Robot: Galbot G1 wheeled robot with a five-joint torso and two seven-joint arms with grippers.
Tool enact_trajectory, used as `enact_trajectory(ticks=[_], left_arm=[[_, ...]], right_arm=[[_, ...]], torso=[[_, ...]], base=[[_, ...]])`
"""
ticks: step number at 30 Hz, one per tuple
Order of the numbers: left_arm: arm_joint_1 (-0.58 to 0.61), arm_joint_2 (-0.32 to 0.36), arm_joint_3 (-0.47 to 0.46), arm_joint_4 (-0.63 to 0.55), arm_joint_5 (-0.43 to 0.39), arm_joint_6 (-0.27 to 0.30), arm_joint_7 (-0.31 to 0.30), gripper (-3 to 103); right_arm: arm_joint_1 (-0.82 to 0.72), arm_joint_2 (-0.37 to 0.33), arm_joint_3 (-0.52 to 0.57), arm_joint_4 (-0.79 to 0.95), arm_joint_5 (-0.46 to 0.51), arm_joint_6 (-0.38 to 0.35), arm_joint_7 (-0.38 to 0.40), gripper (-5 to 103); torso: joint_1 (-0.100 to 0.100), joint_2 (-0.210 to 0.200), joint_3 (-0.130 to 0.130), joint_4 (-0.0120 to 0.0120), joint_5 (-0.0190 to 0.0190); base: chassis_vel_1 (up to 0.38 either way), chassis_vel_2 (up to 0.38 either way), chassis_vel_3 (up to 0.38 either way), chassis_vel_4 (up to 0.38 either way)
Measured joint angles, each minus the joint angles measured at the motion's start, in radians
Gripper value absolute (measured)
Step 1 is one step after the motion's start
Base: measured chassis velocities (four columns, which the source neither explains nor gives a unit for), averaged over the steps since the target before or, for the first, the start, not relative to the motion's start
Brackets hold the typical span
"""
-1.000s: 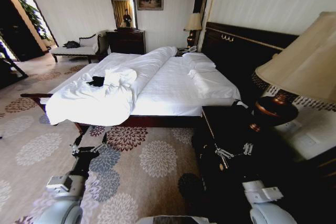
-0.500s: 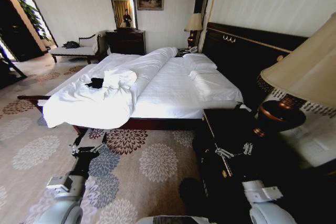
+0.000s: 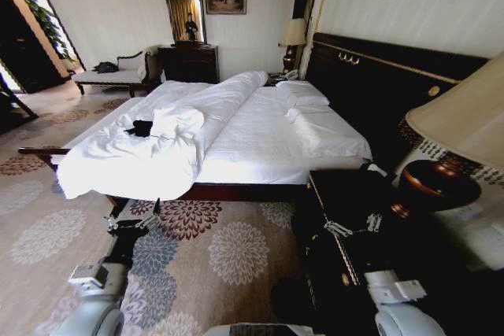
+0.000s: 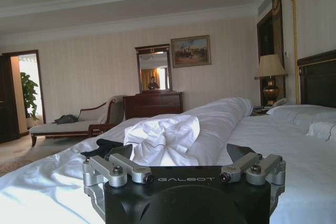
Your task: Fold the clothes on the bed.
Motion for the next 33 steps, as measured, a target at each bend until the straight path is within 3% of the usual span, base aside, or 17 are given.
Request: enact_trajectory(ticks=[33], left_arm=[[-0.010, -0.001, 0.002, 0.017, -0.001, -0.002, 0.000, 100]], right_arm=[[0.016, -0.001, -0.004, -0.027, -0.002, 0.000, -0.003, 100]], torso=[[0.000, 0.000, 0.000, 0.0000, 0.0001]], base=[[-0.104, 0.103, 0.107, -0.103]])
